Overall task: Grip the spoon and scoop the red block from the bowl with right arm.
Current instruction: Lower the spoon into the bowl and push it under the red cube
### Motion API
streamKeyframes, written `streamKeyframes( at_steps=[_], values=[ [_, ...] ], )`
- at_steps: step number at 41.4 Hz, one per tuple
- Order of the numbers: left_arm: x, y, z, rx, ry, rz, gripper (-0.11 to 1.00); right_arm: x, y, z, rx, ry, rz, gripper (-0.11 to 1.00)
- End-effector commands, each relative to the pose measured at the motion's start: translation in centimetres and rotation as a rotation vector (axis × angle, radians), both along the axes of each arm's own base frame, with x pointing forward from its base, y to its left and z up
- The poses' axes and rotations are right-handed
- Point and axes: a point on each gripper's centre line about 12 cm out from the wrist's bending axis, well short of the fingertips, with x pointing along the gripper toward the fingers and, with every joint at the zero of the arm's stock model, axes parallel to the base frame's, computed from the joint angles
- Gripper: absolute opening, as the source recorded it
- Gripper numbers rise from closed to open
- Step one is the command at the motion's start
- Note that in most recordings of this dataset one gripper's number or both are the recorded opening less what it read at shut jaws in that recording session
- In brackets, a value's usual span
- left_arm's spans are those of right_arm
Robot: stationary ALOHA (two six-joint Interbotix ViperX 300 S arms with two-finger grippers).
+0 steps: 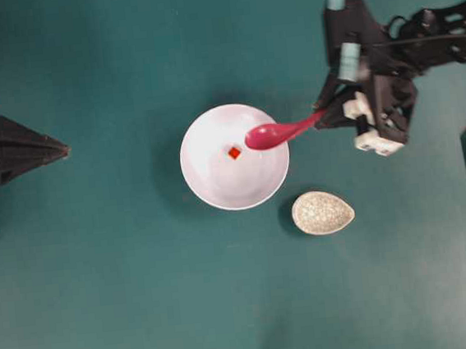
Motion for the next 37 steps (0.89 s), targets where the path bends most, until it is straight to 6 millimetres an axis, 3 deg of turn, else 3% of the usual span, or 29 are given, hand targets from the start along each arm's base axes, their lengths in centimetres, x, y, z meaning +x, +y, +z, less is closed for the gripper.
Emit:
streamKeyframes(
  at_steps=[1, 15, 37],
  values=[
    [0.3, 0.0, 1.2, 0.001, -0.035, 0.002, 0.00, 1.2, -0.5, 0.9, -0.003, 0.023, 0.007, 0.24],
    [0.4, 0.0, 1.1, 0.001, -0.029, 0.002, 0.00, 3.5, -1.3, -0.1, 0.023, 0.206, 0.018, 0.24],
    [0.5, 0.1, 1.0, 0.003, -0.028, 0.001, 0.00, 5.2, -0.9, -2.9, 0.023, 0.272, 0.057, 0.24]
  ],
)
